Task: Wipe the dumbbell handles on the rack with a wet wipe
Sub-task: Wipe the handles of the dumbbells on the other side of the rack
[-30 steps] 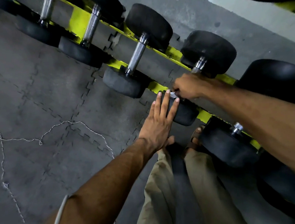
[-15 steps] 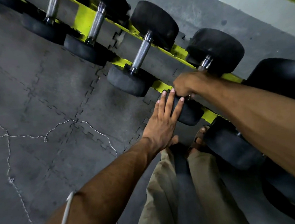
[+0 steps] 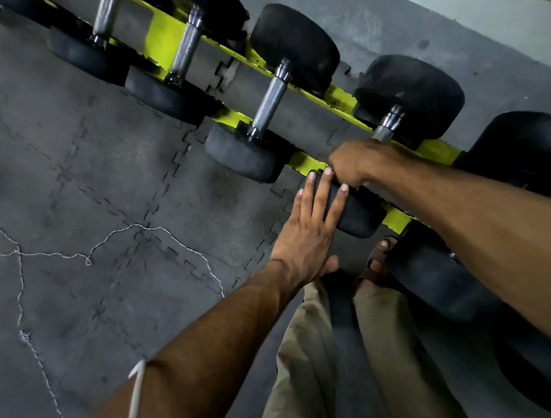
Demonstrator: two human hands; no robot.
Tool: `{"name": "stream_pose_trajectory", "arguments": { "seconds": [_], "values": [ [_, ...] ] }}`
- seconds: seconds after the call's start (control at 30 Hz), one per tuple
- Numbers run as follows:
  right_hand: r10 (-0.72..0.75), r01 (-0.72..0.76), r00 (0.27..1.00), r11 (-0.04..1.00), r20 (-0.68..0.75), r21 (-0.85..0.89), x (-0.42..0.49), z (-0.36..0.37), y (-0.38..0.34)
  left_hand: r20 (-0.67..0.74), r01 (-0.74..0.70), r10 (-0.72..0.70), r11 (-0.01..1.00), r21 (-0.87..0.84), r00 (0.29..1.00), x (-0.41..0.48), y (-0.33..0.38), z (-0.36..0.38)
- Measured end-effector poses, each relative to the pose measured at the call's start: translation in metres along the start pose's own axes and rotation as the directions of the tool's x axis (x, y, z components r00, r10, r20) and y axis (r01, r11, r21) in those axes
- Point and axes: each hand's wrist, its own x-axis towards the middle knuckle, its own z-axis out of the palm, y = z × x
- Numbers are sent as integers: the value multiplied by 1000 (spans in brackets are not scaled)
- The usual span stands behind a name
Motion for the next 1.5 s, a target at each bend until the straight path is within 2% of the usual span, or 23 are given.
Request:
{"name": "stream_pose_trajectory", "arguments": {
  "seconds": [0.03,0.1,0.17,0.23,0.33,0.4,0.47,0.53,0.6,0.67,0.77,0.83,0.93,1.03,1.13,1.2,1.3,1.4,1.43,1.47,1.5],
  "values": [
    [-16,15,999,1000,38,26,7,-1,0,-1,0,0,1000,4,1000,0,0,0],
    [-50,50,999,998,-3,46,9,1,7,-2,-2,2,1000,-5,1000,0,0,0],
    [-86,90,989,996,-124,27,-1,10,21,1,-2,2,1000,-22,1000,0,3,-1],
    [-146,159,949,987,-281,23,-12,25,34,-4,3,-3,1000,-27,1000,0,4,-1],
    [-205,250,903,965,-378,75,-20,36,44,-10,-5,5,999,-35,1000,-1,2,-1],
    [-139,198,883,976,-448,88,-22,32,54,-14,-3,3,999,-35,1000,-1,0,0],
    [-37,109,832,989,-554,96,-16,34,60,-14,-4,3,1000,-31,1000,-1,-1,0],
    [-59,86,860,996,-507,30,-12,43,43,-17,-4,3,1000,-30,1000,-1,-3,2],
    [-133,147,900,989,-415,1,-12,49,26,-17,-7,7,1000,-25,1000,-1,-4,2],
    [-133,147,879,989,-458,-6,-13,43,33,-21,-15,14,999,-31,1000,1,-3,2],
    [-46,179,806,969,-590,169,-17,47,50,-18,-22,21,999,-48,1000,1,-4,2],
    [34,225,781,916,-623,331,-25,67,37,-35,-36,34,998,-60,999,-1,-4,2],
    [289,212,756,741,-588,637,-26,101,21,-93,-74,67,995,-74,993,-2,-5,1],
    [557,121,722,483,-410,868,-22,110,20,-103,-104,102,995,-12,989,0,-6,1],
    [645,54,737,243,-203,969,-15,119,17,-78,-101,102,995,16,992,1,-3,2],
    [634,90,771,-9,-64,996,-9,120,21,-68,-98,99,995,23,993,1,1,1],
    [505,213,862,-442,45,871,6,101,42,-69,-92,93,996,11,993,1,3,1],
    [350,280,936,-820,49,499,30,74,67,-80,-101,101,995,13,992,2,0,2],
    [321,273,945,-879,60,392,34,68,72,-84,-102,103,995,12,991,3,0,3],
    [332,284,940,-891,80,353,39,70,72,-83,-103,104,995,8,991,3,0,3],
    [369,311,925,-867,84,390,39,74,68,-79,-107,107,994,4,991,3,1,4]
  ]
}}
